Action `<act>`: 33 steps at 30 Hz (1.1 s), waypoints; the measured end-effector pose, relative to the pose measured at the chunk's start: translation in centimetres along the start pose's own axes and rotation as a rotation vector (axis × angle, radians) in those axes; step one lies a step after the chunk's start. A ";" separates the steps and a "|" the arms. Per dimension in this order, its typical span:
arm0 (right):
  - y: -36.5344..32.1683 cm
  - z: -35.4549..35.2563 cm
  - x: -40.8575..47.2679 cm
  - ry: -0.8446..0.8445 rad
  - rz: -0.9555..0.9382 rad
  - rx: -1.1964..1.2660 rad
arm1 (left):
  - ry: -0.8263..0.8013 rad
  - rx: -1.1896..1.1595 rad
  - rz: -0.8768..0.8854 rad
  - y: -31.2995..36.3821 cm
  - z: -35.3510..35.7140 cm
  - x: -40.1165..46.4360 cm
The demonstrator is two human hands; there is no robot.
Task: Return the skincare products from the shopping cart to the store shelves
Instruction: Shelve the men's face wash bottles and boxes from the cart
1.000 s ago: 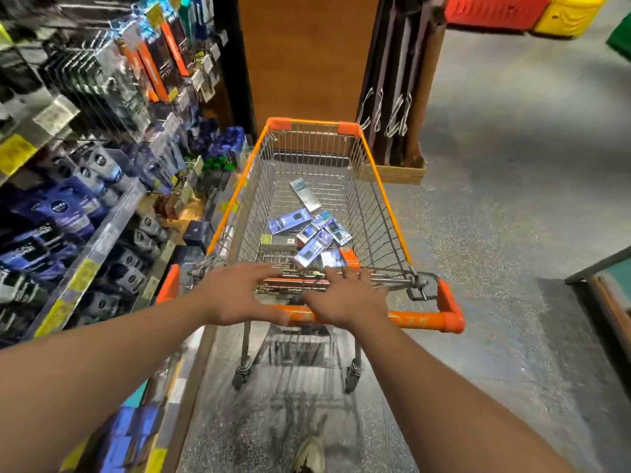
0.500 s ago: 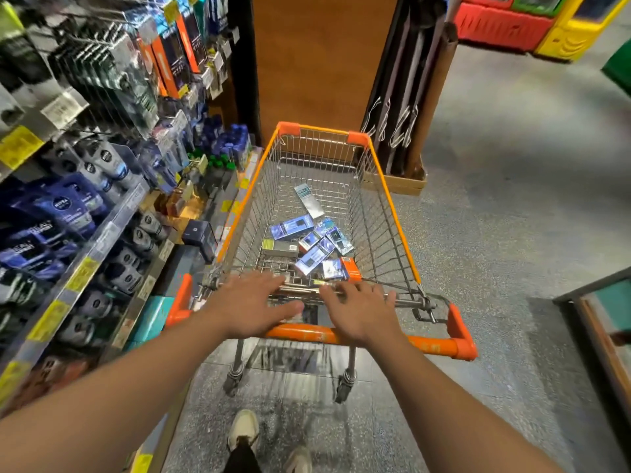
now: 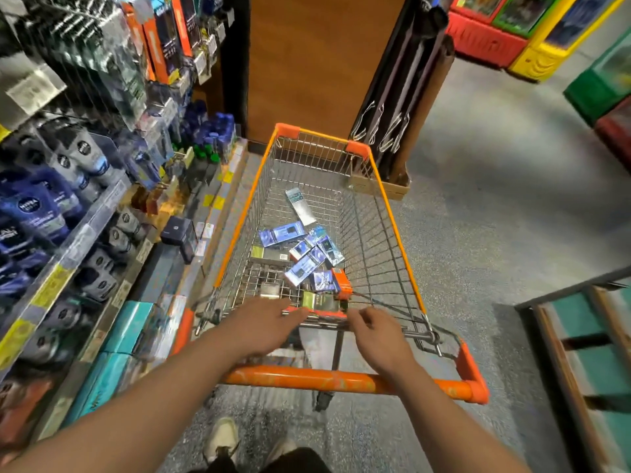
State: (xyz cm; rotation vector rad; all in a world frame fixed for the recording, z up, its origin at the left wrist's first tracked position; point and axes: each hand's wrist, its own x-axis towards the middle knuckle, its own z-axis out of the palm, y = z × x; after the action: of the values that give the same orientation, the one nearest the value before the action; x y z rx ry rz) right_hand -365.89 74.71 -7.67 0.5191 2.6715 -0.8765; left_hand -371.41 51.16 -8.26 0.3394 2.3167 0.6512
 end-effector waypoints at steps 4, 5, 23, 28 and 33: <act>-0.6 -0.7 1.7 -0.012 0.081 0.165 | -0.004 -0.094 -0.021 0.5 -1.5 1.9; -0.9 -0.8 2.5 -0.018 0.084 0.185 | 0.002 -0.103 -0.026 0.6 -1.9 2.5; 4.0 10.6 31.5 -0.247 -0.314 -0.419 | 0.239 -0.381 -0.472 2.2 -5.7 20.1; 6.4 17.0 35.4 -0.300 -0.410 -0.575 | 0.210 -0.337 -0.579 0.3 -4.9 24.0; 8.0 21.1 38.7 -0.287 -0.518 -0.668 | 0.186 -0.329 -0.700 -1.7 -3.0 25.6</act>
State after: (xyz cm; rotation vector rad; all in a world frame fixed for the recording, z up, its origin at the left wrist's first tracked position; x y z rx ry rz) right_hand -393.97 77.33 -42.44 -0.4304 2.6258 -0.0963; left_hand -392.06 59.10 -21.53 -0.6803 2.2303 0.6949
